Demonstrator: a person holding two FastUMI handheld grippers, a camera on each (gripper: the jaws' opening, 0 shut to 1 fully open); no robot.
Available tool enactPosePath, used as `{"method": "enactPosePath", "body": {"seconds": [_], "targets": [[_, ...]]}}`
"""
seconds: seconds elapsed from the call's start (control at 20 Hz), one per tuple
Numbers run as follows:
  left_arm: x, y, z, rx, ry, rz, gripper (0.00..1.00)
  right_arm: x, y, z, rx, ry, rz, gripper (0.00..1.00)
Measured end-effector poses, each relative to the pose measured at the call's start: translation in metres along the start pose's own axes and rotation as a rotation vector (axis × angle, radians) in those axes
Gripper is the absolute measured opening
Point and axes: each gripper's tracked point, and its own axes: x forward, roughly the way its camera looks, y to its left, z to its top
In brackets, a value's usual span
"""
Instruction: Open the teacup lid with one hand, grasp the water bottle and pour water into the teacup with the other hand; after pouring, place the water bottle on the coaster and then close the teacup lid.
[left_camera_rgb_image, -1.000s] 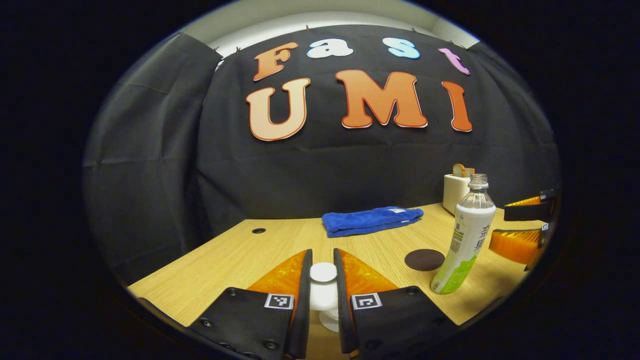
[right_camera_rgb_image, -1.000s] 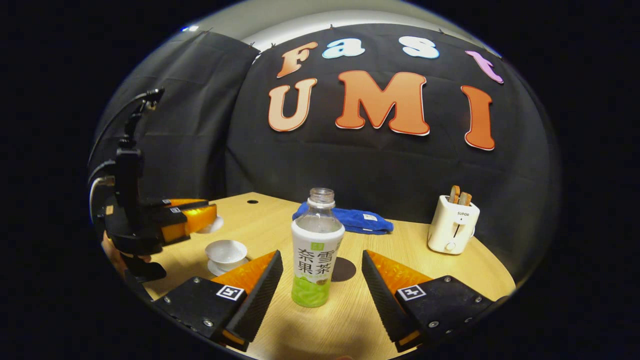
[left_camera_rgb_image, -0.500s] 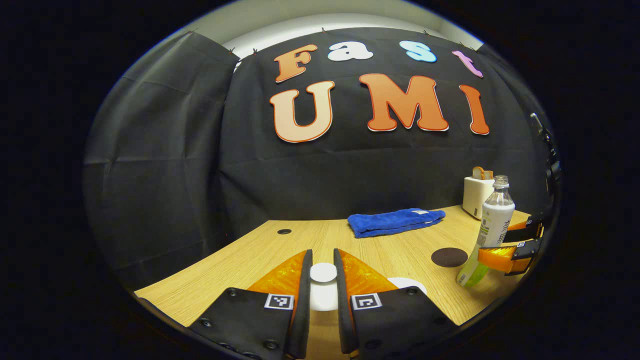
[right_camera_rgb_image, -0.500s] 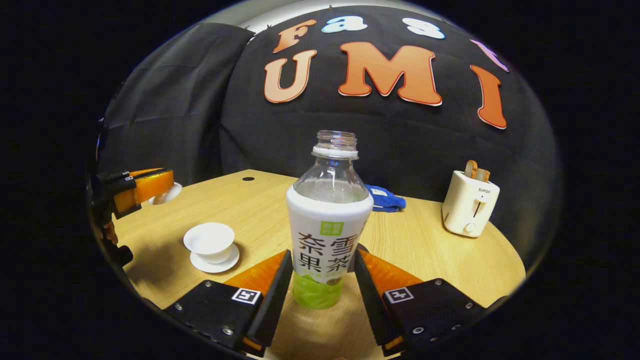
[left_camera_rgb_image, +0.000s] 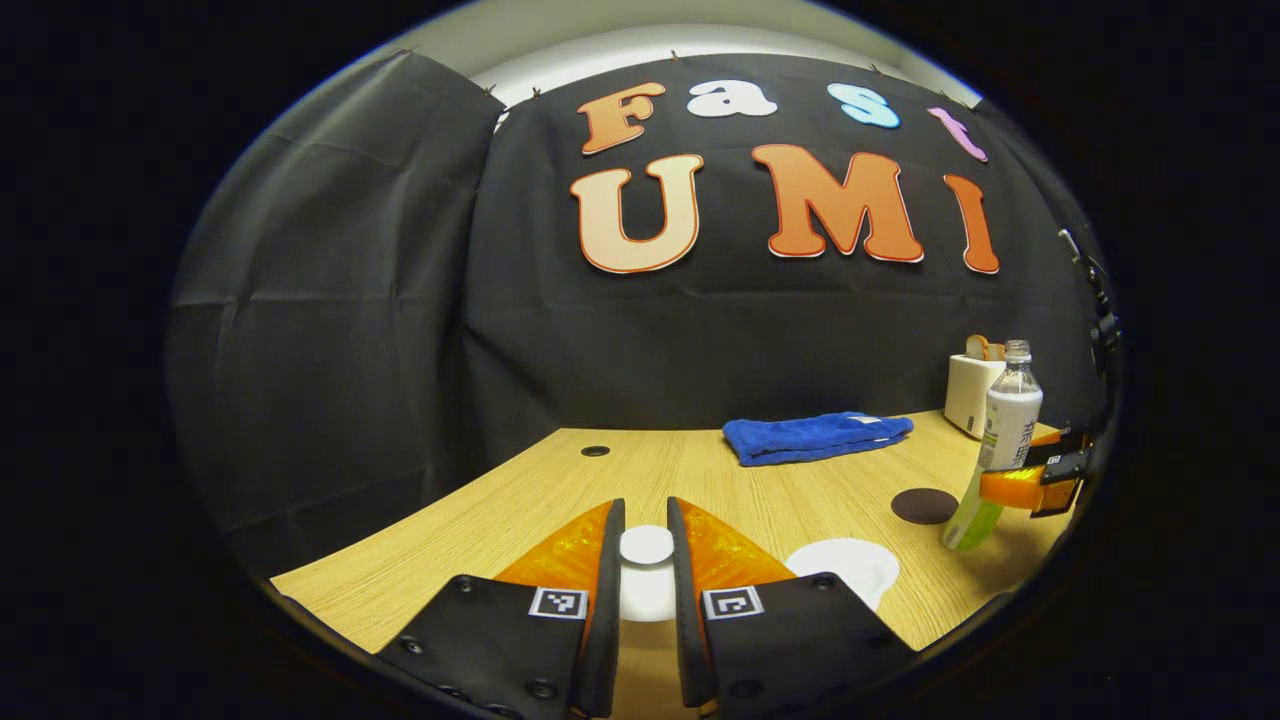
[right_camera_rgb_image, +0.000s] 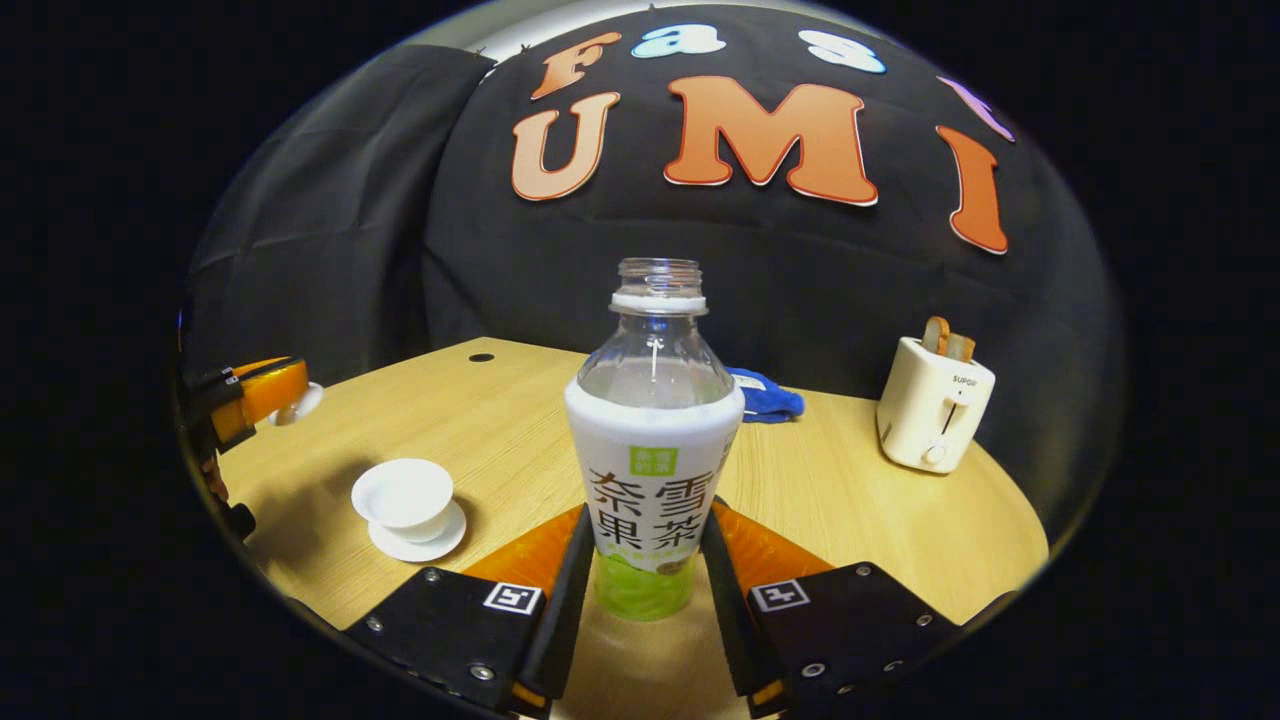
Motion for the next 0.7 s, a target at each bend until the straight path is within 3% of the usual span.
{"method": "enactPosePath", "body": {"seconds": [0.05, 0.25, 0.7], "targets": [[0.0, 0.004, 0.0, -0.001, -0.001, 0.004, 0.28, -0.002, -0.003, 0.003, -0.033, -0.008, -0.019, 0.61], [-0.003, 0.02, 0.003, 0.002, -0.006, 0.022, 0.28, 0.0, -0.017, 0.016, -0.2, -0.023, -0.114, 0.61], [-0.011, 0.038, -0.001, 0.0, -0.006, 0.041, 0.28, 0.002, -0.021, 0.031, -0.579, -0.051, -0.231, 0.61]]}}
